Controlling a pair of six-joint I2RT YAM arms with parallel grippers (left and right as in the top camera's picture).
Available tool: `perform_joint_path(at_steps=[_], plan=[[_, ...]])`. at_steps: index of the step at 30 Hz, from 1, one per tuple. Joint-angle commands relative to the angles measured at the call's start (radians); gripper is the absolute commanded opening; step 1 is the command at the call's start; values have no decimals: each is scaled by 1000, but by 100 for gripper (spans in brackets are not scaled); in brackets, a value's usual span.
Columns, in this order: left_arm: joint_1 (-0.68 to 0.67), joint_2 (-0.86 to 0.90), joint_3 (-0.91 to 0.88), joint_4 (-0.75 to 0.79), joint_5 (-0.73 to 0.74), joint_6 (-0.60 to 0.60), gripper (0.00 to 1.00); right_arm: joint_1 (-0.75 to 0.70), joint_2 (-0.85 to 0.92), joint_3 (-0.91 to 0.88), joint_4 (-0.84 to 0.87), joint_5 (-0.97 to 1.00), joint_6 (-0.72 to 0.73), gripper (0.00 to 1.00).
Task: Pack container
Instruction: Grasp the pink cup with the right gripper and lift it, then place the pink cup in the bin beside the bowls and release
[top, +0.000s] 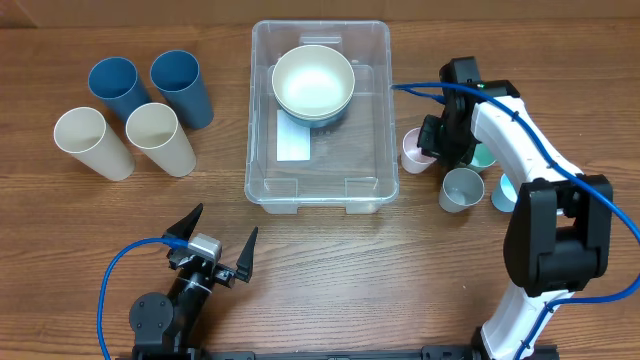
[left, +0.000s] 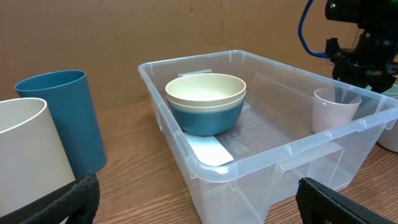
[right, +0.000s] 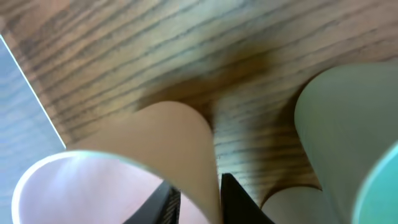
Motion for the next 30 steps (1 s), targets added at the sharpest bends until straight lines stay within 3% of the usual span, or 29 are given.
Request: perform_joint_path(at_steps=[1,3,6,10,16,20,26,30], plan=[[7,-8,-3,0,15,-3,100,-30,-6,-4,23,16,2,16],[7,-8,-3,0,15,-3,100,-51,-6,-3,35,21,1,4],[7,-8,-3,0,15,-3,100,-80,-6,19,56,21,1,4],[7,-8,-3,0,14,-3,100,-86,-11,174,14,17,-26,4],[7,-8,-3,0,15,-3,100,-83,-16,598,-225,20,-33,4],[7,-8,-3,0,15,-3,100,5,-23,743,-339,-2,-91,4],[7,-8,-3,0,15,-3,100,273,-32,712,-364,98,-138,4],[7,-8,-3,0,15,-3,100,345,-31,559,-294,103,-130,4]])
